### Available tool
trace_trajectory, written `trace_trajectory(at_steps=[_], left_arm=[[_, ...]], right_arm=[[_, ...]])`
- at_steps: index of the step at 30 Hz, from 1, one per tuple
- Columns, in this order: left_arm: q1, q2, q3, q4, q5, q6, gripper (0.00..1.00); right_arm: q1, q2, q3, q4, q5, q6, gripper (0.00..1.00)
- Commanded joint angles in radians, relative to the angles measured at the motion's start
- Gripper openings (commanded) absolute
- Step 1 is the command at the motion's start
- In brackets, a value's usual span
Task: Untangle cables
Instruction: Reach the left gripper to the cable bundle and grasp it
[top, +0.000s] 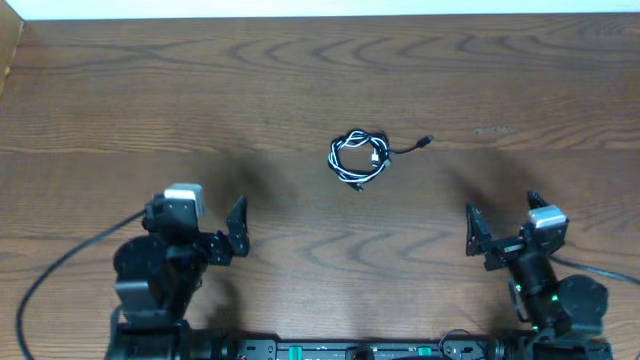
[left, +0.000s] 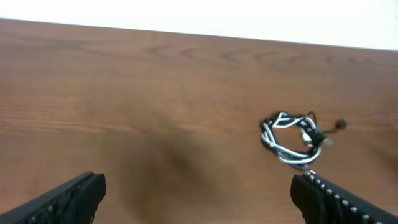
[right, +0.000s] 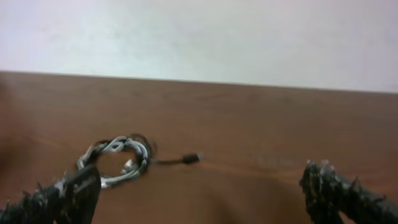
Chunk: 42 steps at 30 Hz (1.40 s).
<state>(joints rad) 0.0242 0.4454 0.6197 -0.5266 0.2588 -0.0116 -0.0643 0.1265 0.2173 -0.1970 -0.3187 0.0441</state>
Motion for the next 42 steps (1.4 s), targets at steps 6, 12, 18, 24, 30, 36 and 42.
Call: trace_trajectory(at_steps=[6, 12, 18, 24, 30, 36, 42], left_arm=[[-0.004, 0.236, 0.274, 0.017, 0.080, -0.038, 1.00], [-0.004, 0.478, 0.423, 0.018, 0.172, -0.038, 1.00], [-0.042, 0.784, 0.621, -0.060, 0.284, -0.031, 1.00], [-0.150, 1.015, 0.702, -0.082, 0.285, 0.011, 1.00], [-0.186, 1.133, 0.702, -0.088, 0.380, -0.148, 1.00], [-0.184, 1.194, 0.701, -0.051, 0.430, -0.278, 1.00], [-0.183, 1.202, 0.700, 0.041, 0.398, -0.278, 0.93]], right_arm=[[0.003, 0.316, 0.335, -0.078, -0.117, -0.043, 0.99], [0.003, 0.580, 0.600, -0.251, -0.146, -0.050, 0.99], [0.003, 0.851, 0.877, -0.510, -0.190, -0.121, 0.99], [0.007, 1.049, 0.998, -0.629, -0.217, -0.110, 0.99], [0.007, 1.154, 0.998, -0.631, -0.242, -0.048, 0.99], [0.007, 1.206, 0.998, -0.611, -0.240, 0.074, 0.99], [0.007, 1.234, 0.998, -0.601, -0.195, 0.071, 0.97]])
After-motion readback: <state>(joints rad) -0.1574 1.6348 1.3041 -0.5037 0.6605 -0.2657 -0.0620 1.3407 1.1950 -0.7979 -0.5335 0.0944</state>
